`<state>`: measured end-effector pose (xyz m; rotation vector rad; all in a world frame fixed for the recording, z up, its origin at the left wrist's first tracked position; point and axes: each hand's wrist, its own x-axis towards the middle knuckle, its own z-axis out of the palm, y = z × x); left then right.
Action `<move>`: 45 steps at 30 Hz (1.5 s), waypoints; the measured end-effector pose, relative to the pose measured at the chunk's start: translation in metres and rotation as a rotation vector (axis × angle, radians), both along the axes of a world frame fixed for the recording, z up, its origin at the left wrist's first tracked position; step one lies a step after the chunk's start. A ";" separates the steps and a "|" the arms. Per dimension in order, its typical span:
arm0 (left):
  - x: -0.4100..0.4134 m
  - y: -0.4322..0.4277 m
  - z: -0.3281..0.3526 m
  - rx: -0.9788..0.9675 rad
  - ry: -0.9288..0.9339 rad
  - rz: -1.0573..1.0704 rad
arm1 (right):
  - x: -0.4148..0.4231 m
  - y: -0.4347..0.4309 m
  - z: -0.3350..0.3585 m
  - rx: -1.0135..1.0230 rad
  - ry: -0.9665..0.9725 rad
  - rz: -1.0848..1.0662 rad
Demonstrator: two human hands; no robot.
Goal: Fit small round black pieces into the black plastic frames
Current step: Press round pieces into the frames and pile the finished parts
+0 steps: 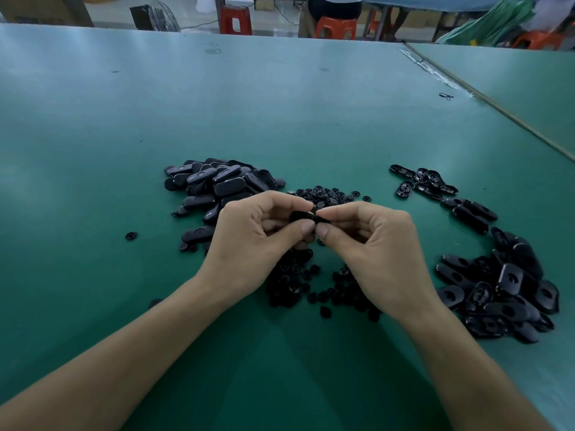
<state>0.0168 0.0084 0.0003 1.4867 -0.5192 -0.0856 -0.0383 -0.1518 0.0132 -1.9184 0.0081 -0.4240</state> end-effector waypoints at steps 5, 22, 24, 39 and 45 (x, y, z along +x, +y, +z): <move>0.001 0.000 -0.001 0.038 0.002 -0.015 | -0.001 0.000 0.001 -0.061 0.009 -0.020; 0.002 0.002 -0.001 0.014 0.005 0.035 | 0.001 0.001 0.005 -0.074 0.044 0.004; 0.003 0.002 -0.004 0.028 -0.002 0.046 | 0.002 0.000 0.006 -0.084 0.068 0.027; 0.022 0.003 -0.004 -0.321 0.293 0.341 | 0.042 -0.071 0.005 -0.906 0.544 -0.407; 0.023 0.006 -0.008 -0.214 0.266 0.356 | 0.042 -0.075 -0.004 -0.930 0.382 -0.389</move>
